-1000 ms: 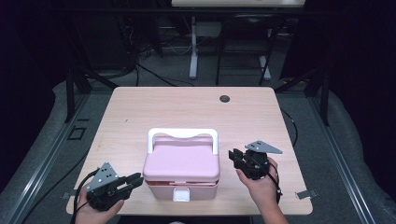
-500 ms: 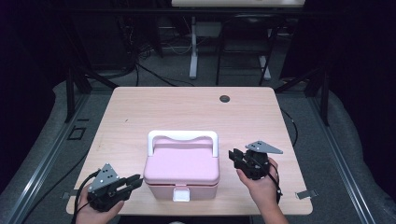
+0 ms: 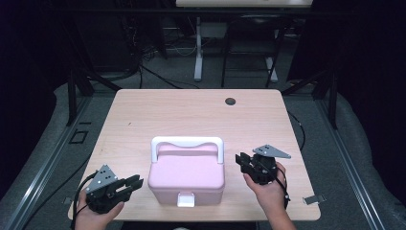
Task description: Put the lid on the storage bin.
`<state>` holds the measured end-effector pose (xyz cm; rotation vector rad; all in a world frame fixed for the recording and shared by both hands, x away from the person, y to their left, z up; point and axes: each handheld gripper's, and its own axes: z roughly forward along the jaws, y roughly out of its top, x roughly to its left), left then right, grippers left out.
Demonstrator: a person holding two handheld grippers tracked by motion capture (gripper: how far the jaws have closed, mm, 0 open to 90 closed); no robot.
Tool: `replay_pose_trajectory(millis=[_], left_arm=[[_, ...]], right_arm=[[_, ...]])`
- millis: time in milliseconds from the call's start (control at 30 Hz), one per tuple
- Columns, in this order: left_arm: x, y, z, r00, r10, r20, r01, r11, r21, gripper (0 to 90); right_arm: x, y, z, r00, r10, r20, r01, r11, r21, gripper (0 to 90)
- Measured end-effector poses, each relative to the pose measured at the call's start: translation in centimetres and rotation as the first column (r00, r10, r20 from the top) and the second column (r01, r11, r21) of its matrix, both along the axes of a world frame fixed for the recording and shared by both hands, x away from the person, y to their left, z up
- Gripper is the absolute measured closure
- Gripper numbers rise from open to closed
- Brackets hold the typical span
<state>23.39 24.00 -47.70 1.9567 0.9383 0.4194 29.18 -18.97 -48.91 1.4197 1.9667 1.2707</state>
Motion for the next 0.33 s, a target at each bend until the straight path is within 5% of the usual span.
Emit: replay_pose_trajectory(millis=[333], left_arm=[[1.7,1.6,-1.1,0.9973,0.069,-0.023,-0.070,0.9973,-0.022,64.5]], right_arm=[[0.0,-0.5,-0.5,0.9998,-0.014,0.011,0.014,0.9999,-0.006,68.8]])
